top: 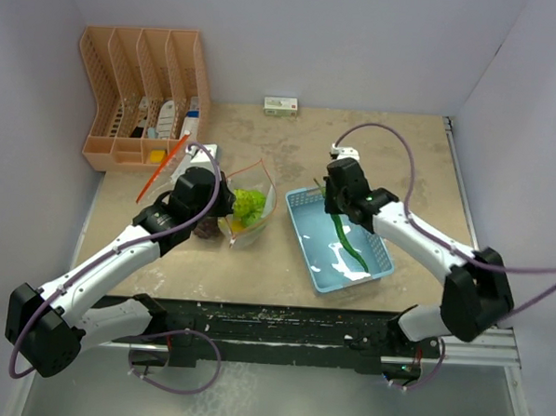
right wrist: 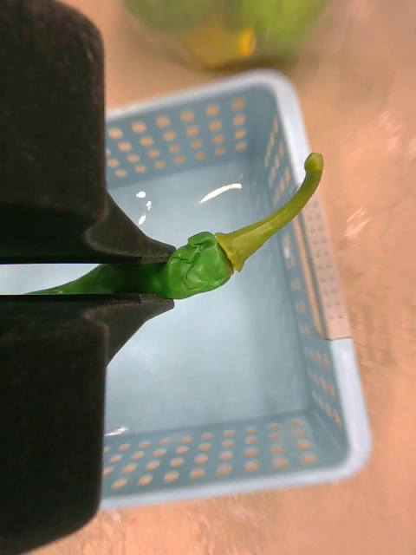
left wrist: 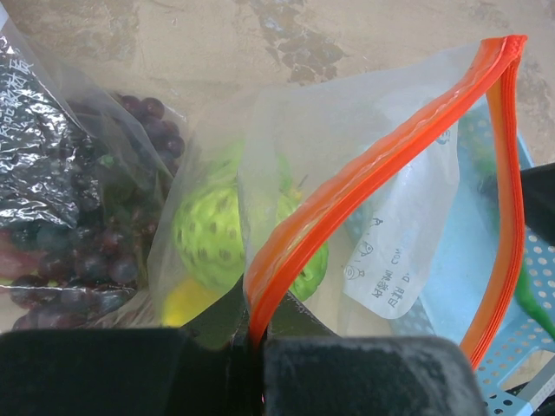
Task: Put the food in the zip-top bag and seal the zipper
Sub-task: Pick up the fake vegetable from the bin, then place the fake vegetable in the zipper food storage bag.
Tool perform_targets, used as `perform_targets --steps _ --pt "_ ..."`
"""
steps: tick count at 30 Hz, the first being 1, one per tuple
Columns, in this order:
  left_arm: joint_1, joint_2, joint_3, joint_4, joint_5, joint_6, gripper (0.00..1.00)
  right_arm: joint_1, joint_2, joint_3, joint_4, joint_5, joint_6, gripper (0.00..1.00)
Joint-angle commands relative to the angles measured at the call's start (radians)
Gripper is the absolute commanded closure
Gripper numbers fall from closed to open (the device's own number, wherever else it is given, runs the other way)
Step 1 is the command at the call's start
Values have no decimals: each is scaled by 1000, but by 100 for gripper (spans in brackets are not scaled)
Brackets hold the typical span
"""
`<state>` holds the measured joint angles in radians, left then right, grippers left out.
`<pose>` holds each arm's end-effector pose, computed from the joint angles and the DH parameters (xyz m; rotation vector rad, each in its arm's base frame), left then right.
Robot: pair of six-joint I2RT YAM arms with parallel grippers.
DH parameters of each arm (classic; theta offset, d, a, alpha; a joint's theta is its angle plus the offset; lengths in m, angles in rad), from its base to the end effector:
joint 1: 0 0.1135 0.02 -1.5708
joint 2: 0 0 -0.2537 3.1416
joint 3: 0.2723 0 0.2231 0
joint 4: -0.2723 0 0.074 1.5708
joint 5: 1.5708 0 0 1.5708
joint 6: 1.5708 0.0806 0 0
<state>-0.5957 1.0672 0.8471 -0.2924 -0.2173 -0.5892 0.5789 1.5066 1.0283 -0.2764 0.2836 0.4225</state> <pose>0.2195 -0.1278 0.2725 -0.1274 2.1047 -0.4967 0.2906 0.1630 0.2173 -0.0380 2.2955 0.1886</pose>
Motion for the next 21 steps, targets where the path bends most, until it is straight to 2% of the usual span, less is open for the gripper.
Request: perform_targets --steps 1,5,11,15,18,21 --pt "3 -23 24 17 -17 9 100 2 -180 45 -31 30 -12 100" --pt "3 -15 24 24 -10 4 100 2 -339 33 48 -99 -31 100" --pt "3 -4 29 33 9 -6 100 4 -491 -13 478 -376 48 100" --pt "3 5 51 30 36 -10 100 17 -451 -90 883 -543 121 100" --pt "2 8 71 23 47 -9 100 49 -379 -98 1135 -588 158 100" --pt "3 12 86 18 45 -7 100 83 -312 -94 1319 -589 198 100"
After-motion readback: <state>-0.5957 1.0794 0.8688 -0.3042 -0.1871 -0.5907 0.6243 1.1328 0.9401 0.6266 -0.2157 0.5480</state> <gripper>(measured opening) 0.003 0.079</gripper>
